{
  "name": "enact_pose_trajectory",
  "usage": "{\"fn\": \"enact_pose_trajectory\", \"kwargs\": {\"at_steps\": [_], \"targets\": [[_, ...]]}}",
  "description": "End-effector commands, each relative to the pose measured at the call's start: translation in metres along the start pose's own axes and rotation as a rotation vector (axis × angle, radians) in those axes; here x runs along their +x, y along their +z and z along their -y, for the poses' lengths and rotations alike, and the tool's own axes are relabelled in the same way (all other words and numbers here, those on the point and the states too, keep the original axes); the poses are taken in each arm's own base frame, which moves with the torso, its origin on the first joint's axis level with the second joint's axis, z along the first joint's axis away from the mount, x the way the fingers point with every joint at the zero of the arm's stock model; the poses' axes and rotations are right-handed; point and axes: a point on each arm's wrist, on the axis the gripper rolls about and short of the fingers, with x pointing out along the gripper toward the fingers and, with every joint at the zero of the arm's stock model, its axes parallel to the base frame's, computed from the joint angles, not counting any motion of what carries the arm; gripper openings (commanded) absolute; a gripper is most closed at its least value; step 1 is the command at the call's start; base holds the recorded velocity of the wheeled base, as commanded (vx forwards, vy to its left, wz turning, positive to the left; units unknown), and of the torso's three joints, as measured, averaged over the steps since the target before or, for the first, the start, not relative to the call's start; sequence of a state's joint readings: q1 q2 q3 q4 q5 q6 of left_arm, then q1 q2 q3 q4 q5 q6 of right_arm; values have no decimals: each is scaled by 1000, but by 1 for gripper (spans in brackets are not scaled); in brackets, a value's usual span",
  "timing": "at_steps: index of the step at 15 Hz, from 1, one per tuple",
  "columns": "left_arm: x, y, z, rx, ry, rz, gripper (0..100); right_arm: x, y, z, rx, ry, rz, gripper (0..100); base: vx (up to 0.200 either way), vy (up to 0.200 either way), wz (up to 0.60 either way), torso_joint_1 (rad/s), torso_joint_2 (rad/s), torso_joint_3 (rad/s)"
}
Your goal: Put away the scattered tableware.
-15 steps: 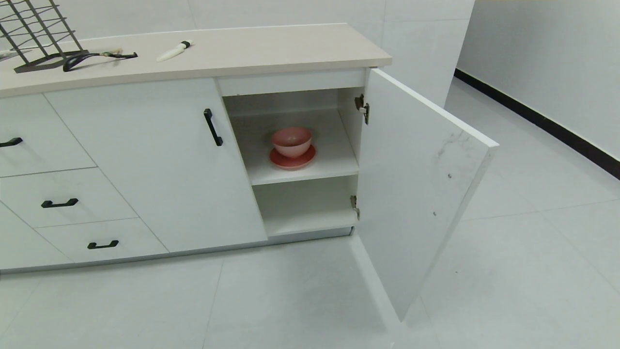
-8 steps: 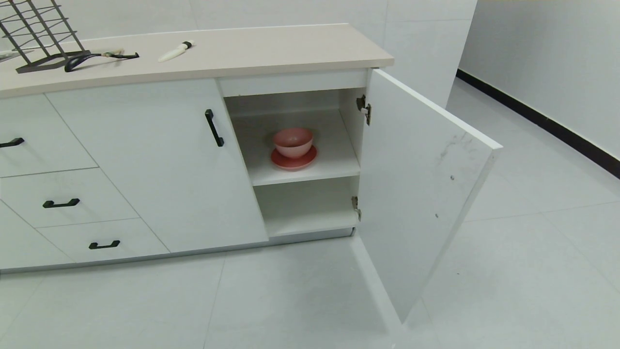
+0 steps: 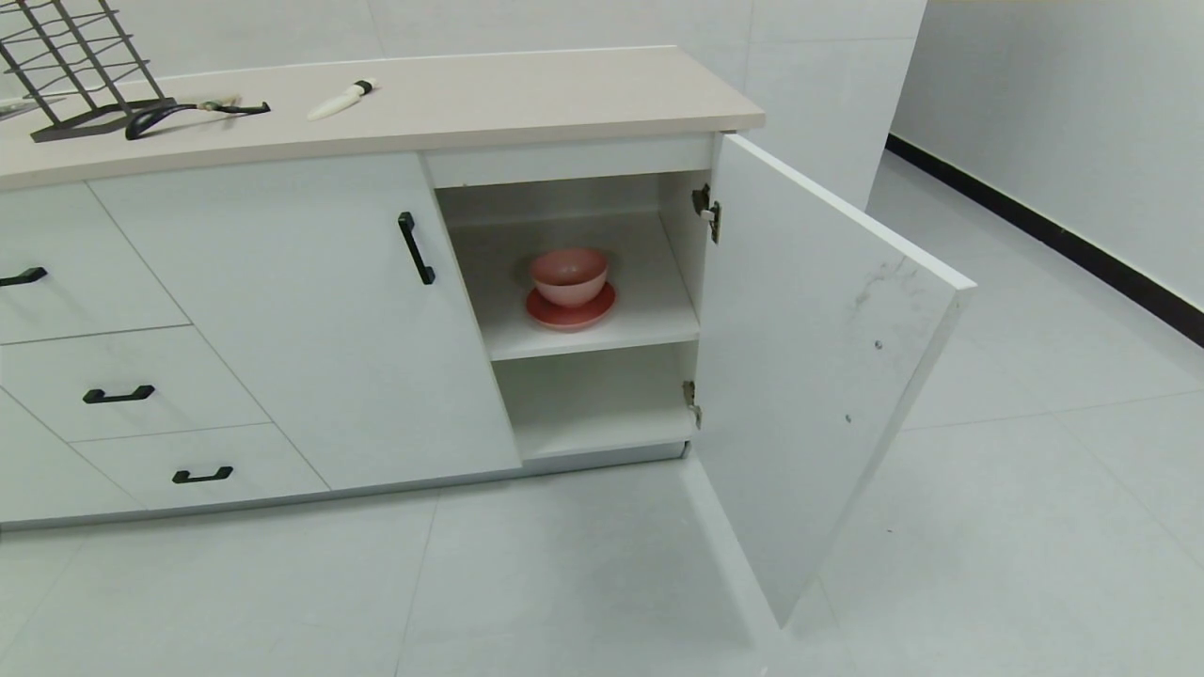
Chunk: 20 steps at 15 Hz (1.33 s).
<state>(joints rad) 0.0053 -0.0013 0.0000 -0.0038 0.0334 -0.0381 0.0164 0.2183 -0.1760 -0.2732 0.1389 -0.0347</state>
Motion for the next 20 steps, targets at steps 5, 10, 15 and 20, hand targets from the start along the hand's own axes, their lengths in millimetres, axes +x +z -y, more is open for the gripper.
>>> {"fn": "enact_pose_trajectory", "kwargs": {"at_steps": [5, 10, 15, 20], "targets": [[0, 0, 0, 4, 1, 0, 100, 118, -17, 6, -5, 141, -103, 0, 0, 0, 0, 0, 0, 0], [0, 0, 0, 4, 0, -1, 100, 171, -29, 8, 8, 212, -172, 0, 0, 0, 0, 0, 0, 0], [0, 0, 0, 3, 0, -1, 100, 230, -31, 11, -38, 328, -102, 0, 0, 0, 0, 0, 0, 0], [0, 0, 0, 4, 0, -1, 100, 271, -62, 47, -87, 360, -75, 0, 0, 0, 0, 0, 0, 0]]}}
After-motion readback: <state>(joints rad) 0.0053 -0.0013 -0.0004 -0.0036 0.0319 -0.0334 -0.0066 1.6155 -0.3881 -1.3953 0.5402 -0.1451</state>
